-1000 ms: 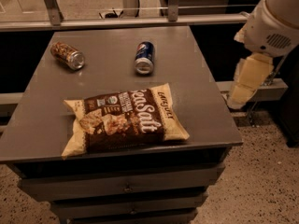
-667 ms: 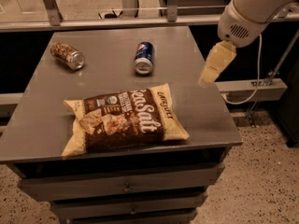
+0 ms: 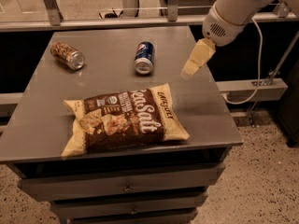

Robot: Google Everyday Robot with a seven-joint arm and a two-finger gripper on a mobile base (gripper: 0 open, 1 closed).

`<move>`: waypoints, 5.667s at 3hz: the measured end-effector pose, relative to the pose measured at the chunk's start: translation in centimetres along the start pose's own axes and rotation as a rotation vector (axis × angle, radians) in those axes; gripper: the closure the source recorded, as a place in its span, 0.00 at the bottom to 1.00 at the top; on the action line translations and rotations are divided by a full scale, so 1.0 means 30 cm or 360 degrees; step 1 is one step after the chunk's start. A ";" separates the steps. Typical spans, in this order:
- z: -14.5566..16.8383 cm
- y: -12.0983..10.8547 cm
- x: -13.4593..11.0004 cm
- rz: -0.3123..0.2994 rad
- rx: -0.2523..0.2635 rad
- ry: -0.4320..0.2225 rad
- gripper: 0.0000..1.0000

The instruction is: Place pepsi can upright

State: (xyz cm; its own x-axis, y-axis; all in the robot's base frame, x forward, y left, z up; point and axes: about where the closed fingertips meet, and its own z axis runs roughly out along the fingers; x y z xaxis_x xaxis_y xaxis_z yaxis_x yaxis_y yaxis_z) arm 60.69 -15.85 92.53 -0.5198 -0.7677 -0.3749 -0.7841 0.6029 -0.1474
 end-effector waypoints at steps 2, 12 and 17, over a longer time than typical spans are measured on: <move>0.099 -0.146 -0.204 0.0417 0.0081 -0.0206 0.00; 0.540 -0.072 -0.547 0.1165 0.0221 0.0287 0.55; 0.287 -0.152 -0.590 0.0692 -0.0050 -0.0859 1.00</move>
Offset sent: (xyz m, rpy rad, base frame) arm 0.1115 0.0268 0.0116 0.2259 -0.1073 -0.3665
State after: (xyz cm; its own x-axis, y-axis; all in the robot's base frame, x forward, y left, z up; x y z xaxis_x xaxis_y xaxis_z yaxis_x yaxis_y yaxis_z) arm 76.37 -3.16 91.96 -0.5541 -0.2370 -0.7980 -0.5565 0.8184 0.1433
